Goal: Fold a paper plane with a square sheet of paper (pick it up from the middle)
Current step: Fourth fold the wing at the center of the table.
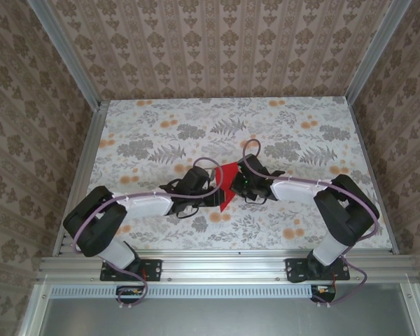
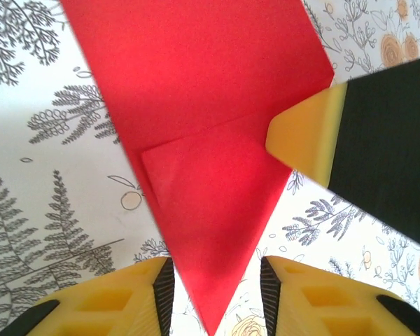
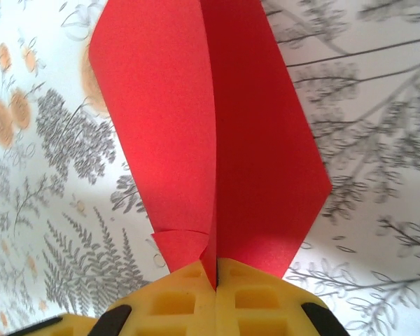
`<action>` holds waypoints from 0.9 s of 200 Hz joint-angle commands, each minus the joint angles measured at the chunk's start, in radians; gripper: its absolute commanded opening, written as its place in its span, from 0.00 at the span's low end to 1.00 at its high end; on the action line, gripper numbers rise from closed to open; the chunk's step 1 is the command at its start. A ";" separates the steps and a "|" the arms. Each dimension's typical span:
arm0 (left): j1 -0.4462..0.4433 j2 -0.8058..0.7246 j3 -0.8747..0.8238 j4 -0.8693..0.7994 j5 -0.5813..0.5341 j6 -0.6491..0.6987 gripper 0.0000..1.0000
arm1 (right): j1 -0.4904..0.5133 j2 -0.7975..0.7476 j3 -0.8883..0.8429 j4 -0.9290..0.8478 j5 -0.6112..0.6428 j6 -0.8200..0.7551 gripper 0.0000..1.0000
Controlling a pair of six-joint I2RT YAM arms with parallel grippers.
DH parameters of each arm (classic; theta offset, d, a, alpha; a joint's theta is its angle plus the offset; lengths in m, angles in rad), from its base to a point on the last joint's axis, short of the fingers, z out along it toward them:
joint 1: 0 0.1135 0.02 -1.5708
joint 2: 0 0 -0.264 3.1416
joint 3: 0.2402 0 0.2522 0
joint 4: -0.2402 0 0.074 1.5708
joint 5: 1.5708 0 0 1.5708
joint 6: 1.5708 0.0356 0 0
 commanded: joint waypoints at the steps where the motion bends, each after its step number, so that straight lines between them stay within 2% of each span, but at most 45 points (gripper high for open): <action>1: -0.038 -0.007 -0.014 0.077 -0.053 0.037 0.44 | 0.000 -0.045 -0.016 -0.077 0.070 0.097 0.01; 31: -0.066 0.002 -0.032 0.128 -0.099 0.067 0.45 | -0.002 -0.065 -0.041 -0.068 0.070 0.181 0.00; 61: -0.093 0.017 -0.046 0.176 -0.115 0.125 0.39 | -0.007 -0.087 -0.052 -0.068 0.069 0.234 0.00; 110: -0.150 0.063 -0.009 0.157 -0.180 0.213 0.37 | -0.019 -0.099 -0.052 -0.067 0.055 0.257 0.00; 180: -0.151 0.116 0.041 0.135 -0.239 0.237 0.31 | -0.027 -0.090 -0.052 -0.059 0.021 0.271 0.00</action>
